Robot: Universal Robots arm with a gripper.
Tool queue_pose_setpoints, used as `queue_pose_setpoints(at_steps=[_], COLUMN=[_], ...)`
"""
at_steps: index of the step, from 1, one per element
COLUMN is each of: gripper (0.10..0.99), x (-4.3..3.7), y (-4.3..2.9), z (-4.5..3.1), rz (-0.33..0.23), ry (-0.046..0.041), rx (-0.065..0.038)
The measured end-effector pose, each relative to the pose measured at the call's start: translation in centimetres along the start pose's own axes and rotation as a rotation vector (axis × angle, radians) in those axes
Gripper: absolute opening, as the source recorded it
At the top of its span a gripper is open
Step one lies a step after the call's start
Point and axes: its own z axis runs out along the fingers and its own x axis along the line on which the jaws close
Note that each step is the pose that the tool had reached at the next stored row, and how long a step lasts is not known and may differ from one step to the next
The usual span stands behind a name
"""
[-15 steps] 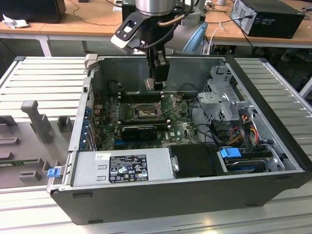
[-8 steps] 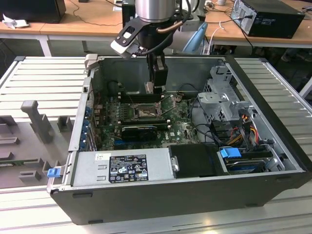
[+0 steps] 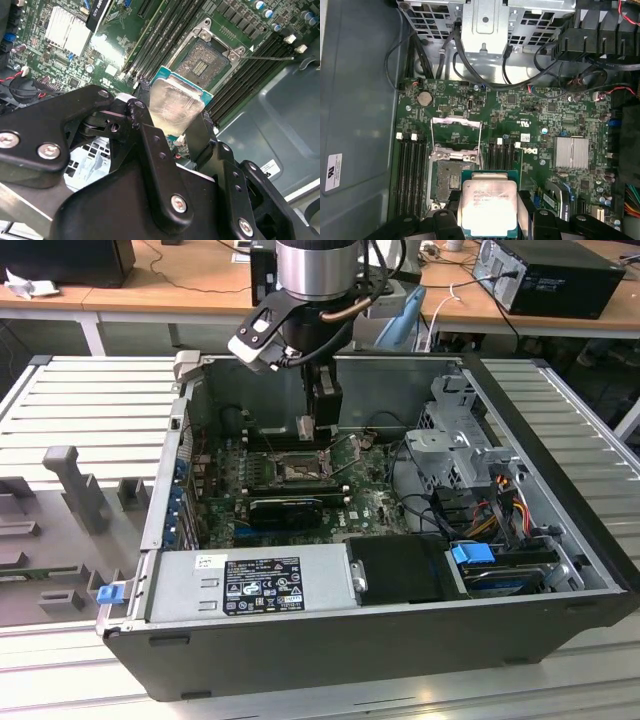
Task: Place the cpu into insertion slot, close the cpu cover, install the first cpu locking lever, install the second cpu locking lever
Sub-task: 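Place the cpu into insertion slot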
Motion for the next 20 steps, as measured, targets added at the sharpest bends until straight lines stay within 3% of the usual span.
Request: queue_pose_setpoints(at_steps=[12, 14, 20], gripper=[0.529, 0.529, 0.529], x=[-0.01, -0.01, 0.00], y=[-0.08, -0.09, -0.16], z=[0.99, 1.19, 2.00], rz=[0.003, 0.003, 0.037], ry=[-0.0002, -0.0106, -0.0189], rx=[0.000, 0.000, 0.001])
